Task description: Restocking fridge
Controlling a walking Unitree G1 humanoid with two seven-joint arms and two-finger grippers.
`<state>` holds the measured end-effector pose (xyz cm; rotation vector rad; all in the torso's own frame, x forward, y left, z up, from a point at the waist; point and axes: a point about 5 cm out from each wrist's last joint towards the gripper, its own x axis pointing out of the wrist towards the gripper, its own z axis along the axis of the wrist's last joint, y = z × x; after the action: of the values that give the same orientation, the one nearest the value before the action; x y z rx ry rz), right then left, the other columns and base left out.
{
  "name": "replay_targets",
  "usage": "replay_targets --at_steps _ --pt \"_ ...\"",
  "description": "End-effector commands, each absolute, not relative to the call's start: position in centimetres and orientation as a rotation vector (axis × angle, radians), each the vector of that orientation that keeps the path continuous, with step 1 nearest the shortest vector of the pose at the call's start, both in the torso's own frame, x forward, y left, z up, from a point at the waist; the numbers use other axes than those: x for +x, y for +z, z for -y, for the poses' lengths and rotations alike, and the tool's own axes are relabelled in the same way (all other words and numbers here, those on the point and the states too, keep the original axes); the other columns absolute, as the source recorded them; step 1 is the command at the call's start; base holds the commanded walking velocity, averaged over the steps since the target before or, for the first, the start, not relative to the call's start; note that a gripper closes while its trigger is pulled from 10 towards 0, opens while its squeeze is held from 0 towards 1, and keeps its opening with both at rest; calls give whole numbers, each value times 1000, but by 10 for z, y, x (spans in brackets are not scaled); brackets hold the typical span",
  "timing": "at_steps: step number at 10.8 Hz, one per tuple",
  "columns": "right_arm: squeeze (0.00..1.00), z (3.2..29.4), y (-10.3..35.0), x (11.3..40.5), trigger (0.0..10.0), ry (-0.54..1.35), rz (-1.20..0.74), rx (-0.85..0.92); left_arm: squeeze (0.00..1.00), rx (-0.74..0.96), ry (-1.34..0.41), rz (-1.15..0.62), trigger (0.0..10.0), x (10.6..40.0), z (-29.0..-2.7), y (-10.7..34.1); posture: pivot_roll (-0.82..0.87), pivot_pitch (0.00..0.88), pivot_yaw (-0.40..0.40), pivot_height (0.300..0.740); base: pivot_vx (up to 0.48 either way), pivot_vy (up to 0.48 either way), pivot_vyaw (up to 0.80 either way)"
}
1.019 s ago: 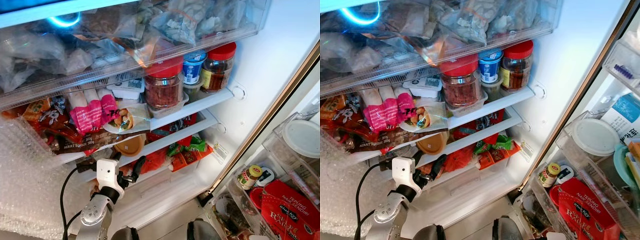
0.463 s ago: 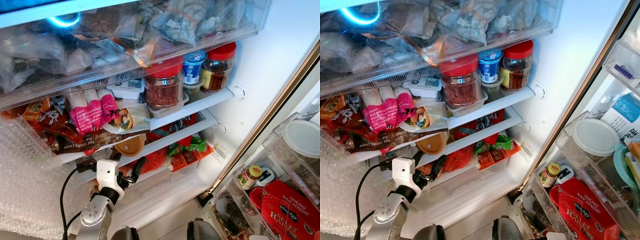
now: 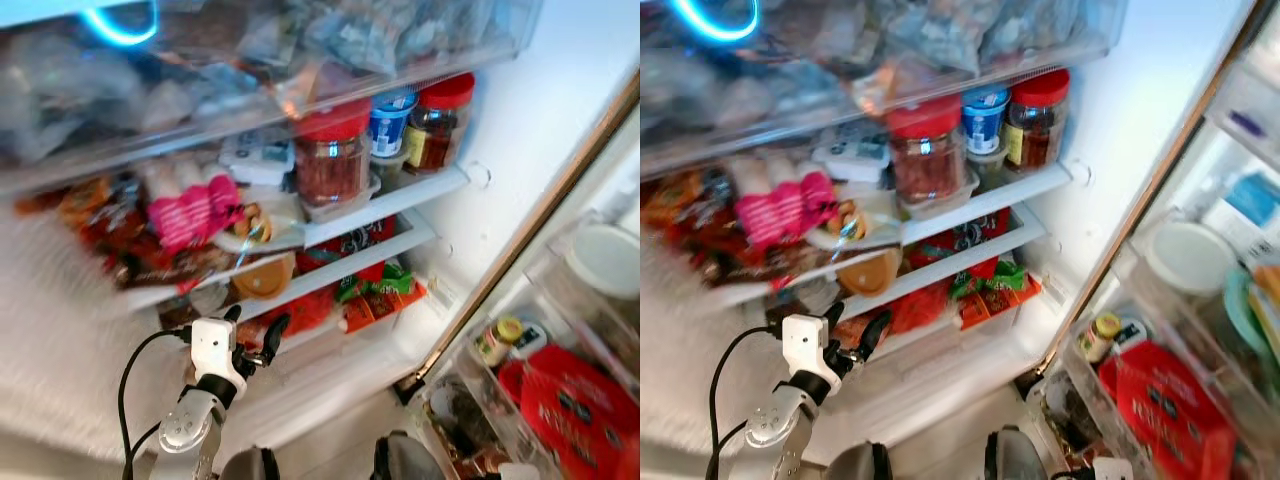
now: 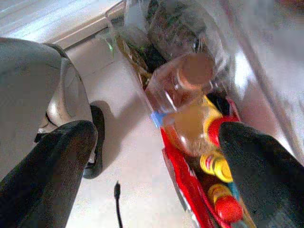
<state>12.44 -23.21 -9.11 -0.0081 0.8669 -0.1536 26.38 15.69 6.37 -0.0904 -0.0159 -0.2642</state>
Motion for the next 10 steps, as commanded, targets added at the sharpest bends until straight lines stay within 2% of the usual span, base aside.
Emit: replay_targets --at_steps 1,5,10 --pt "0 234 -93 116 10000 -162 -891 -7 0 -97 -267 -1 10000 262 -157 61 -177 98 10 655 -259 0 0" --pt "0 233 -93 118 10000 -163 -890 -5 0 -94 -263 -3 10000 264 -158 60 -176 74 14 655 -246 0 0" --pt "0 232 -92 124 10000 -161 -879 10 0 -111 -222 -18 10000 266 -162 55 -168 73 11 655 0 0 0"
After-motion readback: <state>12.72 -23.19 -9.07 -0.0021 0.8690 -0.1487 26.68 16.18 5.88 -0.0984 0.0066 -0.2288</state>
